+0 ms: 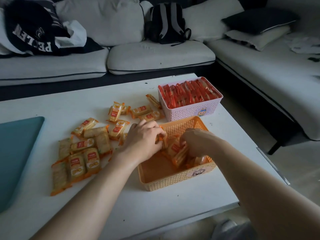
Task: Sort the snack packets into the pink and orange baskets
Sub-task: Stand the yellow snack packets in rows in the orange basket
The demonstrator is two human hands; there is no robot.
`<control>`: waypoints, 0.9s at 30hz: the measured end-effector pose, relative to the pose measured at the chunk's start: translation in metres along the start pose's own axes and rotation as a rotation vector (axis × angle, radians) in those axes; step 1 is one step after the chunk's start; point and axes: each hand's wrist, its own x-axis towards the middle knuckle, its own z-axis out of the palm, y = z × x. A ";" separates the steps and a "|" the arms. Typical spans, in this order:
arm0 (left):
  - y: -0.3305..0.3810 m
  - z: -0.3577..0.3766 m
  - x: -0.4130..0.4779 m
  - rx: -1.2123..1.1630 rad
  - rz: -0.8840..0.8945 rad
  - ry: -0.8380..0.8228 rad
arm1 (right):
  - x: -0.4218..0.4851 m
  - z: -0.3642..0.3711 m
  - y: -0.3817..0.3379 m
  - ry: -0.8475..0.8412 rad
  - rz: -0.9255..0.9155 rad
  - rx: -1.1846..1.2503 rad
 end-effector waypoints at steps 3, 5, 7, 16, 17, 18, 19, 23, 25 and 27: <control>-0.001 0.000 0.002 -0.016 -0.018 -0.014 | -0.007 -0.014 0.009 0.070 -0.023 0.052; -0.002 0.000 0.003 -0.037 -0.040 -0.031 | -0.011 -0.025 0.017 0.135 -0.014 0.097; -0.002 -0.001 0.003 -0.046 -0.047 -0.047 | -0.010 -0.029 0.023 0.107 0.029 0.219; -0.002 -0.002 0.003 -0.044 -0.066 -0.072 | 0.007 -0.021 0.012 0.191 0.231 0.572; -0.002 -0.002 0.003 -0.045 -0.064 -0.069 | 0.009 -0.019 0.007 0.220 0.251 0.610; -0.002 -0.002 0.003 -0.048 -0.058 -0.065 | 0.010 -0.017 0.002 0.257 0.273 0.640; -0.002 -0.002 0.003 -0.049 -0.053 -0.065 | 0.012 -0.016 -0.003 0.294 0.293 0.666; -0.002 -0.002 0.003 -0.060 -0.044 -0.049 | 0.018 -0.012 -0.014 0.364 0.336 0.863; -0.001 -0.002 0.002 -0.064 -0.038 -0.006 | 0.019 -0.008 -0.017 0.347 0.363 1.035; 0.002 -0.002 0.002 -0.059 0.011 0.054 | 0.021 -0.005 -0.021 0.334 0.400 1.163</control>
